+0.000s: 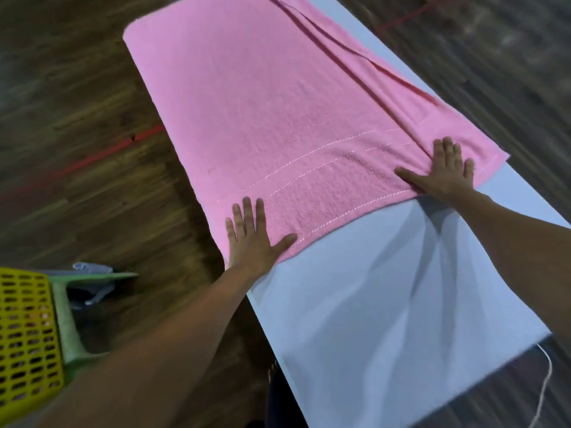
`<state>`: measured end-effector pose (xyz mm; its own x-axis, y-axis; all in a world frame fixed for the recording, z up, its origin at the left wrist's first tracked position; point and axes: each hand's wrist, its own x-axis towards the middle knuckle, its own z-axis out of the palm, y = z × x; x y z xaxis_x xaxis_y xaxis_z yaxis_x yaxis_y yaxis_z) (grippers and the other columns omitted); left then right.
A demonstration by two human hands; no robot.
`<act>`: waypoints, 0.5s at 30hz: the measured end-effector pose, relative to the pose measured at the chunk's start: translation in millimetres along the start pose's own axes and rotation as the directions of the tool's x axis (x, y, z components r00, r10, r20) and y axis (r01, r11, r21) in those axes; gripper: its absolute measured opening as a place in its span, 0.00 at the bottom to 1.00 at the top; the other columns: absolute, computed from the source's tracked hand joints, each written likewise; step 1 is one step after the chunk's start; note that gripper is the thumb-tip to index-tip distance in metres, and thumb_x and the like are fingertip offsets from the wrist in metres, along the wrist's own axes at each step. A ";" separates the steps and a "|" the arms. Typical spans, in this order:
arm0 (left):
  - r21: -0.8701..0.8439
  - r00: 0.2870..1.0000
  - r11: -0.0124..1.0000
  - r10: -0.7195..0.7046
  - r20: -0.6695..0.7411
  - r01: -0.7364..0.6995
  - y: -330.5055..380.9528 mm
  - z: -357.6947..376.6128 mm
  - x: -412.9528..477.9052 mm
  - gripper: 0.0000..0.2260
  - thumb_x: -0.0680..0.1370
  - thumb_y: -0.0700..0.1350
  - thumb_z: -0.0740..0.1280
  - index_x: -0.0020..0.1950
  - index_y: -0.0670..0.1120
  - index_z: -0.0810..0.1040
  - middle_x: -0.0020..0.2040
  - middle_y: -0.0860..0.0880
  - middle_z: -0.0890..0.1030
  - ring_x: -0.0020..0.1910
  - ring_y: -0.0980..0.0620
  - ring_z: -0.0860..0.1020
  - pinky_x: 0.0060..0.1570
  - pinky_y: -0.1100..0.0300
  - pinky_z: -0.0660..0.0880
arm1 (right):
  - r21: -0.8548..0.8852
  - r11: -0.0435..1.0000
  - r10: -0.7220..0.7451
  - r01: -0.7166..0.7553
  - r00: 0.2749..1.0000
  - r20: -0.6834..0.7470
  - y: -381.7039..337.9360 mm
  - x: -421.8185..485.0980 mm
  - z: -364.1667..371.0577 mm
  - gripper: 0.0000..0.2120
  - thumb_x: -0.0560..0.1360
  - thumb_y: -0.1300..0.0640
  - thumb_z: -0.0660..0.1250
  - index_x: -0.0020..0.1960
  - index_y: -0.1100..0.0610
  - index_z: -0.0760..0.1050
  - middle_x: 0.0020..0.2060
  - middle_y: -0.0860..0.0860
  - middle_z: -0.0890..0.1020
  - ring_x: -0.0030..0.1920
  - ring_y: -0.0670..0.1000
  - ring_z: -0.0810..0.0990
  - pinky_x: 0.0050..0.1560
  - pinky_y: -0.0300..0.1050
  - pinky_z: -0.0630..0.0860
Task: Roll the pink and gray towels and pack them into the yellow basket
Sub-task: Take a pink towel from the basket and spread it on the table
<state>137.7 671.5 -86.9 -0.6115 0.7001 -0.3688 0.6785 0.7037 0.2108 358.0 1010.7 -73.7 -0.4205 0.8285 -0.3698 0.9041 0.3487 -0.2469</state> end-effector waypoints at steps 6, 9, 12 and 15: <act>-0.008 0.999 0.999 -0.034 0.014 0.034 39.3 36.4 -77.0 0.48 0.70 0.77 0.46 0.76 0.50 0.29 0.75 0.47 0.26 0.73 0.45 0.26 0.73 0.43 0.32 | -0.020 1.000 -0.004 0.004 1.000 0.011 59.4 -54.3 4.8 0.58 0.63 0.19 0.54 0.79 0.52 0.39 0.78 0.48 0.39 0.77 0.49 0.37 0.75 0.58 0.36; -0.022 0.998 0.998 -0.055 0.008 0.055 55.8 53.6 -106.5 0.48 0.69 0.77 0.45 0.76 0.50 0.29 0.75 0.47 0.27 0.73 0.45 0.27 0.73 0.43 0.32 | -0.027 0.999 -0.023 0.024 0.999 0.037 86.3 -78.1 5.2 0.57 0.63 0.19 0.53 0.79 0.52 0.38 0.78 0.48 0.39 0.77 0.49 0.37 0.75 0.58 0.36; -0.042 0.997 0.997 -0.071 -0.006 0.071 73.9 70.1 -131.7 0.48 0.69 0.78 0.44 0.77 0.50 0.30 0.76 0.47 0.28 0.74 0.44 0.27 0.73 0.42 0.33 | -0.033 0.999 -0.040 0.041 0.998 0.039 116.9 -102.5 5.6 0.56 0.65 0.20 0.53 0.79 0.52 0.38 0.78 0.48 0.39 0.77 0.49 0.37 0.75 0.58 0.36; -0.032 0.998 0.998 -0.063 -0.010 0.062 89.6 85.3 -159.5 0.48 0.70 0.77 0.45 0.76 0.50 0.30 0.75 0.47 0.27 0.73 0.45 0.27 0.73 0.42 0.33 | -0.026 0.998 -0.047 0.048 0.998 0.039 142.9 -127.7 6.2 0.54 0.67 0.22 0.54 0.79 0.53 0.39 0.78 0.49 0.39 0.77 0.50 0.37 0.75 0.58 0.36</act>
<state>330.7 612.6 -86.5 -0.6566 0.6558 -0.3726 0.6257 0.7495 0.2165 540.5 952.0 -67.3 -0.4656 0.7932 -0.3925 0.8844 0.3998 -0.2410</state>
